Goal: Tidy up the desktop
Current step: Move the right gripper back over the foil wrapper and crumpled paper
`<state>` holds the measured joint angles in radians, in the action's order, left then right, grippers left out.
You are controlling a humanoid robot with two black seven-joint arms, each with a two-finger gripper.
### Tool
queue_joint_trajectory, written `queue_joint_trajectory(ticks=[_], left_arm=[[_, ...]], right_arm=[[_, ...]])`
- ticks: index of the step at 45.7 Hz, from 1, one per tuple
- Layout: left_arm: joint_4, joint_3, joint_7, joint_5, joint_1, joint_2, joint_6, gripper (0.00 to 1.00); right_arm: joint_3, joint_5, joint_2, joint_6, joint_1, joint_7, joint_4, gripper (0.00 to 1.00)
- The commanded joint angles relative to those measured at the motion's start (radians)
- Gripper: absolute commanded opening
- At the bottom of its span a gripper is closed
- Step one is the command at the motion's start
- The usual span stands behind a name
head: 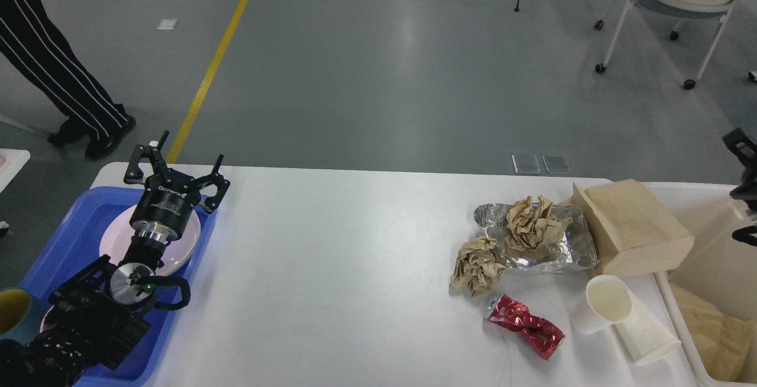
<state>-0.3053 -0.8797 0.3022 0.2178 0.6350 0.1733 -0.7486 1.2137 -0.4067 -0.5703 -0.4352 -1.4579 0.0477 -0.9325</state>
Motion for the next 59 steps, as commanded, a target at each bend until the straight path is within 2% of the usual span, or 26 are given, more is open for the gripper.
queue_joint_trajectory(ticks=[1,8,15,21,28,34,45,55,59], left_arm=[[0.000,-0.001,0.000,0.000,0.000,0.000,0.000,0.99],[0.000,0.001,0.000,0.000,0.000,0.000,0.000,0.99],[0.000,-0.001,0.000,0.000,0.000,0.000,0.000,0.99],[-0.002,-0.001,0.001,0.000,0.000,0.000,0.000,0.99],[0.000,-0.001,0.000,0.000,0.000,0.000,0.000,0.99],[-0.002,-0.001,0.000,0.000,0.000,0.000,0.000,0.99],[0.000,-0.001,0.000,0.000,0.000,0.000,0.000,0.99],[0.000,-0.001,0.001,0.000,0.000,0.000,0.000,0.99],[0.000,-0.001,0.001,0.000,0.000,0.000,0.000,0.99]], right_arm=[[0.006,0.123,0.029,0.085,-0.240,-0.002,-0.238,1.00],[0.030,0.276,0.138,0.334,-0.498,0.001,-0.485,1.00],[0.024,0.299,0.344,0.539,-0.688,0.004,-0.650,1.00],[-0.020,0.298,0.495,0.587,-0.768,0.006,-0.755,1.00],[-0.059,0.289,0.567,0.601,-0.704,0.006,-0.772,1.00],[-0.056,0.273,0.535,0.582,-0.635,0.003,-0.732,1.00],[-0.019,0.132,0.304,0.572,-0.449,-0.002,-0.542,1.00],[-0.016,0.124,0.158,0.385,-0.291,0.003,-0.375,1.00],[-0.006,0.147,0.136,0.310,-0.248,0.012,-0.373,1.00]])
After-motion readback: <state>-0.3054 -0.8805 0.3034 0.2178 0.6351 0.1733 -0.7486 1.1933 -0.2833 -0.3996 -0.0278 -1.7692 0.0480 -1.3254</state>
